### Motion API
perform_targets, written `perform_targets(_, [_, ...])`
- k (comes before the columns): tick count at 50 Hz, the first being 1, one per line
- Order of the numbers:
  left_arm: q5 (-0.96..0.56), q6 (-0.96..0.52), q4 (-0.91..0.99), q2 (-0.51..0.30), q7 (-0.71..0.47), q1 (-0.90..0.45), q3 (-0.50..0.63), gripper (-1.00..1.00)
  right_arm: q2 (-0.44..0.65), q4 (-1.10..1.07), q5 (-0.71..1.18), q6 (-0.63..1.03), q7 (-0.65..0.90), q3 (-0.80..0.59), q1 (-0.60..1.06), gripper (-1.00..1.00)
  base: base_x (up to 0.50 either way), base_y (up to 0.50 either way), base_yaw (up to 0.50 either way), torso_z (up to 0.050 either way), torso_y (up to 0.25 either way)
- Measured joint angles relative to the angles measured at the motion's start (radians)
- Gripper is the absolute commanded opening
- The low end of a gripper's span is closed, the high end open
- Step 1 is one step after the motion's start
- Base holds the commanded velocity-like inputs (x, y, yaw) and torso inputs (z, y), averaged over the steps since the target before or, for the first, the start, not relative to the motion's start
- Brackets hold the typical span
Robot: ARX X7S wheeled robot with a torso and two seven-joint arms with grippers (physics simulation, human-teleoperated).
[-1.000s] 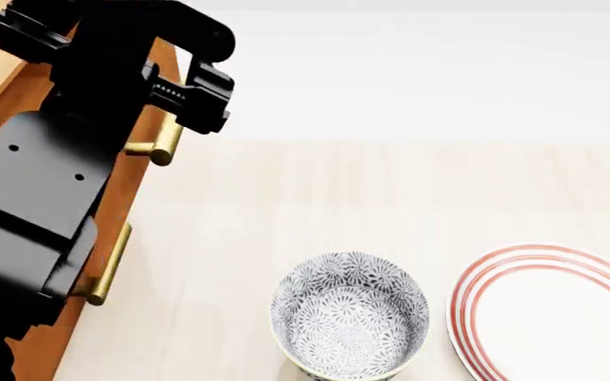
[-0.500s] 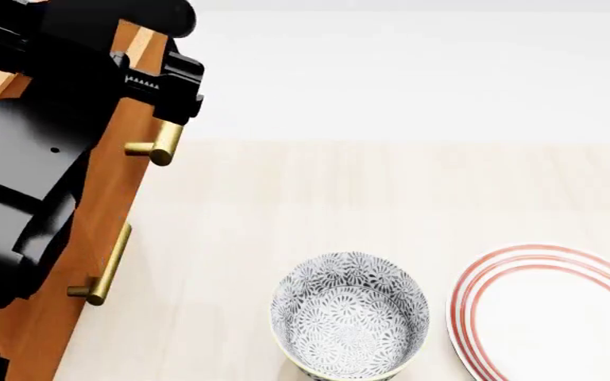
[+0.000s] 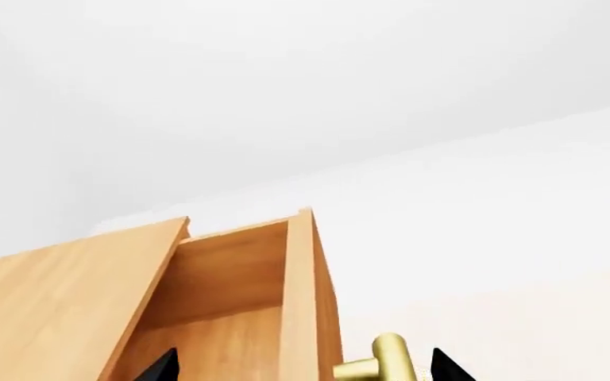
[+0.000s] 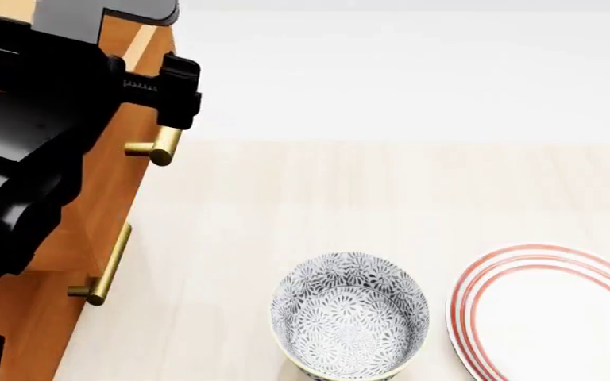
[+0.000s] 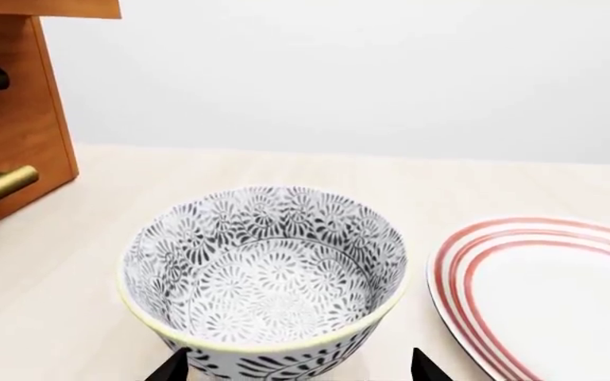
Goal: Open the top drawer of the cabinet.
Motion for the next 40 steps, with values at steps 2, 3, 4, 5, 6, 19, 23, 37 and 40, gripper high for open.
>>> perform_targets(2, [-0.018,-0.010,-0.009,0.002,-0.011,-0.009,-0.012,1.00,0.001,0.000,0.000,0.001,0.000,-0.001,0.000,1.00,0.00,0.00,0.00,0.000,0.000])
perform_targets(3, [-0.028,-0.017,-0.015,0.004,-0.017,-0.015,-0.019,1.00,0.001,0.000,0.001,0.001,0.001,-0.001,0.000,1.00,0.00,0.00,0.00,0.000,0.000])
perform_targets(4, [-0.038,-0.022,-0.022,0.004,-0.024,-0.020,-0.024,1.00,0.001,0.000,0.001,0.001,0.001,-0.002,0.000,1.00,0.00,0.00,0.00,0.000,0.000])
perform_targets(5, [-0.047,-0.027,-0.028,0.005,-0.031,-0.025,-0.029,1.00,0.001,0.000,0.001,0.001,0.001,-0.002,0.000,1.00,0.00,0.00,0.00,0.000,0.000])
perform_targets(6, [-0.056,-0.032,-0.034,0.006,-0.037,-0.030,-0.032,1.00,0.001,0.001,0.001,0.001,0.001,-0.002,0.000,1.00,0.00,0.00,0.00,0.000,0.000])
perform_targets(19, [-0.189,-0.095,-0.102,0.011,-0.146,-0.090,-0.081,1.00,0.004,0.002,0.003,0.003,0.003,-0.007,0.000,1.00,0.00,0.00,0.00,0.000,0.000])
perform_targets(23, [-0.241,-0.112,-0.122,0.013,-0.187,-0.107,-0.104,1.00,0.004,0.002,0.004,0.004,0.003,-0.008,0.001,1.00,0.00,0.00,0.00,0.000,0.000])
perform_targets(37, [-0.424,-0.120,-0.265,0.014,-0.336,-0.190,-0.221,1.00,0.004,0.009,0.009,0.004,0.006,-0.010,0.006,1.00,0.00,0.00,0.00,0.000,0.000])
perform_targets(40, [-0.467,-0.118,-0.308,0.014,-0.367,-0.212,-0.252,1.00,0.005,0.008,0.011,0.005,0.007,-0.010,0.007,1.00,0.00,0.00,0.00,0.000,0.000])
